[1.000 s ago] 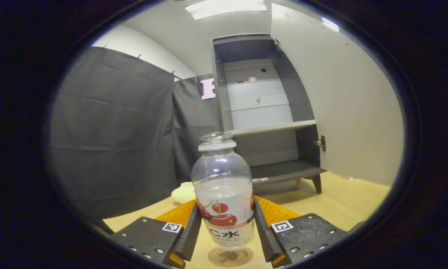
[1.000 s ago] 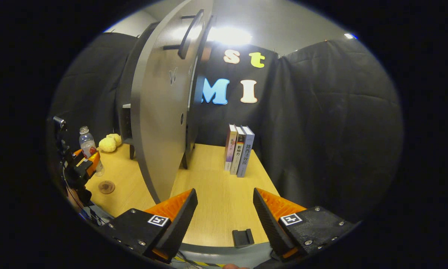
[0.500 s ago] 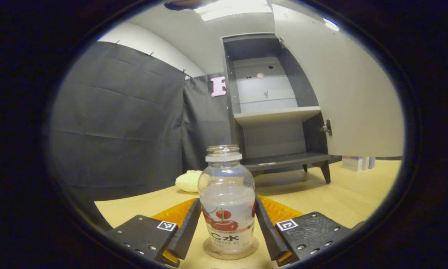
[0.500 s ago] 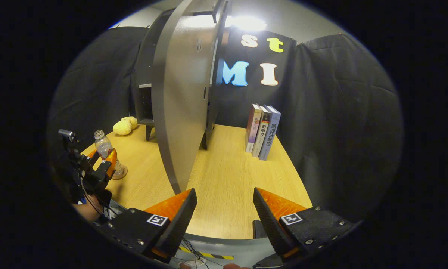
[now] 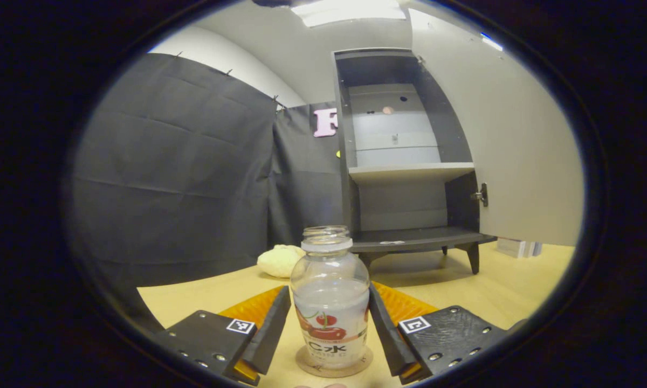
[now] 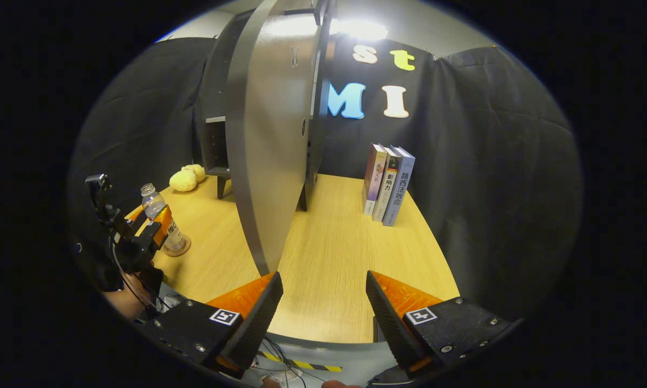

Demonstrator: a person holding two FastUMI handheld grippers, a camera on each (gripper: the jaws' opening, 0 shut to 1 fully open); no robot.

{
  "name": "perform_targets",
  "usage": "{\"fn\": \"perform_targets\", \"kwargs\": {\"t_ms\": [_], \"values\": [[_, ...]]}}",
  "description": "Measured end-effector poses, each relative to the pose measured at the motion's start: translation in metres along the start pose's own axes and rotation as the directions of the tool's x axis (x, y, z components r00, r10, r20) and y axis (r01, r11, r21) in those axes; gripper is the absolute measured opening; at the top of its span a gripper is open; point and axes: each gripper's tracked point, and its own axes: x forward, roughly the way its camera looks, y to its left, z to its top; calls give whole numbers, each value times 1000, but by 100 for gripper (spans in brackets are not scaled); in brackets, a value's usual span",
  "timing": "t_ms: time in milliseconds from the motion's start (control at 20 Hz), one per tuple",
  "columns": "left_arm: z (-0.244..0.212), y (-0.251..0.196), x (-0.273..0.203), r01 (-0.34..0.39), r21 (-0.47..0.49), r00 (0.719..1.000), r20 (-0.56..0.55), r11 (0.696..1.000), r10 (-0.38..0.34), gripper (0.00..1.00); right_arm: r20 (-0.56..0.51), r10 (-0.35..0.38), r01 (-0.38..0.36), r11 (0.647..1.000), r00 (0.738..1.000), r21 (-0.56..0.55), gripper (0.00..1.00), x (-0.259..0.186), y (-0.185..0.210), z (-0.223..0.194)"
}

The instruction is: Open the cabinet door with the right hand, grasp the bottle in the cabinet with the left hand and place it on the coaster, then close the cabinet door with the right hand.

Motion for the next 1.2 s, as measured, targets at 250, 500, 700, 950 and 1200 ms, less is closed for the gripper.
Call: {"fn": "perform_targets", "kwargs": {"t_ms": [250, 500, 700, 950, 1200], "values": [[27, -7, 5, 10, 45, 1000, 20, 999, -11, 81, 25, 15, -16, 1000, 1000, 10, 96, -3, 5, 7], [70, -9, 5, 12, 66, 999, 44, 998, -15, 81, 53, -9, 7, 999, 999, 38, 96, -10, -4, 15], [109, -7, 1, 18, 29, 998, 61, 999, -20, 85, 80, -42, 35, 996, 996, 86, 96, -9, -15, 21], [186, -6, -9, 62, 76, 994, 80, 995, -68, 85, 95, -92, 79, 988, 991, 135, 96, -13, -31, 40], [270, -24, -17, 144, 88, 987, 60, 986, -149, 81, 237, -147, 103, 976, 960, 191, 96, -37, -51, 121]]}}
